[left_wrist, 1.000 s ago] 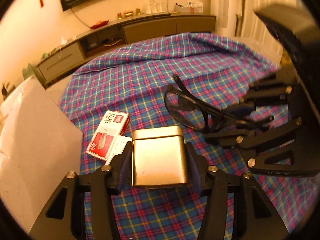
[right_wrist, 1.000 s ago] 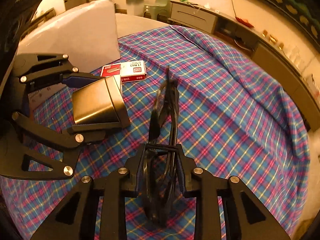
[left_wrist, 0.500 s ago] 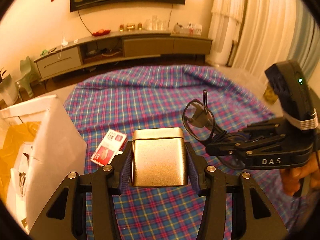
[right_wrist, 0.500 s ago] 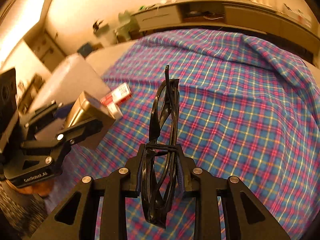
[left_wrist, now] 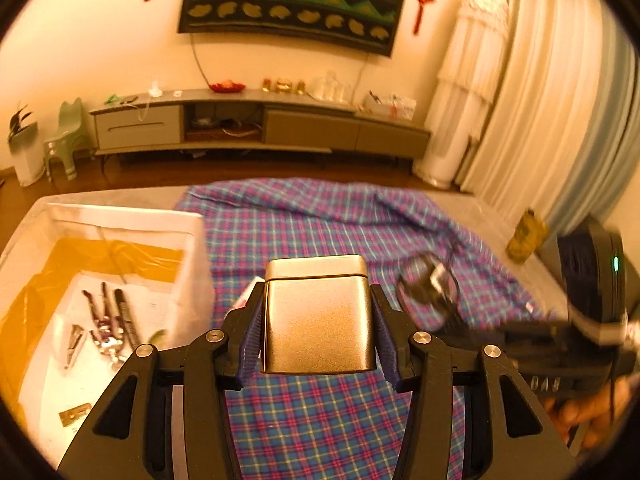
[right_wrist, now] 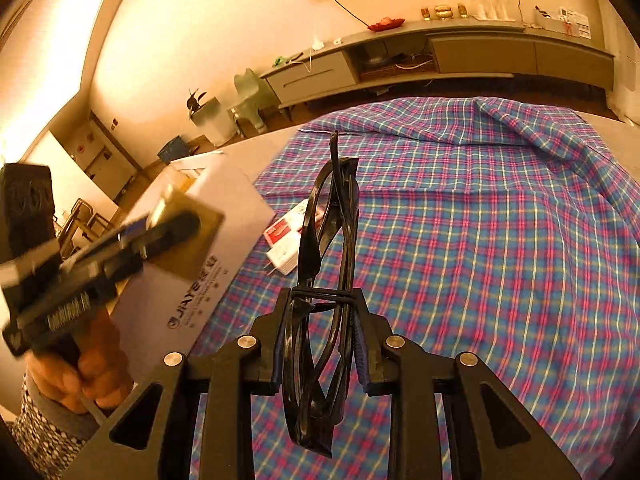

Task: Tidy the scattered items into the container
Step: 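Carry the gold tin and black glasses over the box with both tools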

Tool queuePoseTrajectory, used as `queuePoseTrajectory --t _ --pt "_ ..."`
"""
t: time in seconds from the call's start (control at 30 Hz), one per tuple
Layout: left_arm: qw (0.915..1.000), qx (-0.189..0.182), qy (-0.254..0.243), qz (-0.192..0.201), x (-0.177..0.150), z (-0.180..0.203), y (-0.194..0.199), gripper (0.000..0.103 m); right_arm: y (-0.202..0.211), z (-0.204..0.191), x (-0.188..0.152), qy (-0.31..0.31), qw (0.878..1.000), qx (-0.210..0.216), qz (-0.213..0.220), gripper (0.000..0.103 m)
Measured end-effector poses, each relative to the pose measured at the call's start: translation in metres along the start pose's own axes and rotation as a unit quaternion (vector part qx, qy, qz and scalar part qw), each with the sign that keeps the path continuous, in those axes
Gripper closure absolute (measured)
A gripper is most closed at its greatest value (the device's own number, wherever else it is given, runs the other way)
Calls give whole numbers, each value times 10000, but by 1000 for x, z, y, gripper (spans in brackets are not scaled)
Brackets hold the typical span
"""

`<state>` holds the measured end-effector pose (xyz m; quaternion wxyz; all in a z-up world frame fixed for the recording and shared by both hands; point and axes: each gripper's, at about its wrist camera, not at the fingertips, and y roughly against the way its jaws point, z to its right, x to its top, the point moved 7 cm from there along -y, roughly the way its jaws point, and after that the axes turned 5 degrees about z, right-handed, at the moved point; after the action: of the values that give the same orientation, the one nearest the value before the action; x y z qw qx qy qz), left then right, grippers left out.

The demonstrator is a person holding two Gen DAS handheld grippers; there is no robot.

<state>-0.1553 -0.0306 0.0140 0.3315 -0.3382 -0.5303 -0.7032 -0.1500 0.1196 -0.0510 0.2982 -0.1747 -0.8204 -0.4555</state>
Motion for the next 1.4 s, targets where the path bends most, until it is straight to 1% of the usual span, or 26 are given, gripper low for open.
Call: queuePoseTrajectory --t 0.2,0.53,0.8,1.0,1.1,1.23,1.4 --pt "9996 -27 215 155 5 -15 27 52 15 -23 -16 -10 9999 52 96 75" --pt "9996 -156 241 61 -9 -9 44 52 40 -54 -27 -61 9994 201 261 75" --pt "9988 -249 406 132 -22 -10 69 52 57 -87 -28 61 9987 374 338 75" --pt "9980 -251 511 271 -19 -20 85 52 60 -116 -24 200 9978 536 349 74" --pt "9969 -185 628 429 -13 -33 95 52 62 -130 -21 270 9971 603 375 75" --pt "9943 -84 871 610 -5 -59 108 52 64 -145 -14 327 9961 709 413 75" --pt "9904 32 1167 738 -1 -90 118 52 60 -160 -9 378 9951 822 393 75"
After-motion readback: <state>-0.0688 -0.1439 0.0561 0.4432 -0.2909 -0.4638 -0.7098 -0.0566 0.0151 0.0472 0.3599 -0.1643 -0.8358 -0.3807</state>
